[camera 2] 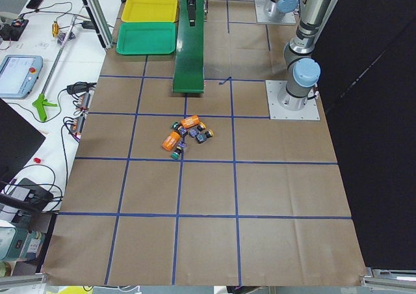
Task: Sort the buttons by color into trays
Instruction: 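Move the left gripper down over the pile of cells and buttons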
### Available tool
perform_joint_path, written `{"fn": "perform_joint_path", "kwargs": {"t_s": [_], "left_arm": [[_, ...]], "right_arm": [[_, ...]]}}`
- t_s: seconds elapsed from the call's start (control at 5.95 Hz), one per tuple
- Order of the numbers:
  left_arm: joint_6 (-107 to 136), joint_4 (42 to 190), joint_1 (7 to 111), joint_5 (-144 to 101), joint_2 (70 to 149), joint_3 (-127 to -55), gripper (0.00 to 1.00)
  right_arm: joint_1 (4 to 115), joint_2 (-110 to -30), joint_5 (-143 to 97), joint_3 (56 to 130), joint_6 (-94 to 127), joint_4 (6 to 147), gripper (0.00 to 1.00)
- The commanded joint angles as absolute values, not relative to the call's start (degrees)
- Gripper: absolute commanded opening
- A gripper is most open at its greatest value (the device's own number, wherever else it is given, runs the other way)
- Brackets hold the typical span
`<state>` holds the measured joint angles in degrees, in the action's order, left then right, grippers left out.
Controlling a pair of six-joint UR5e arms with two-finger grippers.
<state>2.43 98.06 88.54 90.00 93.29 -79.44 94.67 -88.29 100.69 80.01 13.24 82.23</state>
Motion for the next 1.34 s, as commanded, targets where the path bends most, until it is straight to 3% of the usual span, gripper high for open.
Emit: {"fn": "perform_joint_path", "kwargs": {"t_s": [0.0,0.5,1.18], "left_arm": [[2.1,98.4,88.4,90.2,93.1,-79.5,0.99],[0.9,98.3,82.0,90.7,91.9,-81.8,0.99],[-8.8,87.2,68.2,90.6,96.0,-94.3,0.98]], "right_arm": [[95.0,-88.2,101.7,80.1,14.9,82.3,1.0],[95.9,-88.1,103.6,80.0,14.9,83.1,1.0],[97.9,-87.6,109.0,80.1,14.1,85.2,1.0]]}}
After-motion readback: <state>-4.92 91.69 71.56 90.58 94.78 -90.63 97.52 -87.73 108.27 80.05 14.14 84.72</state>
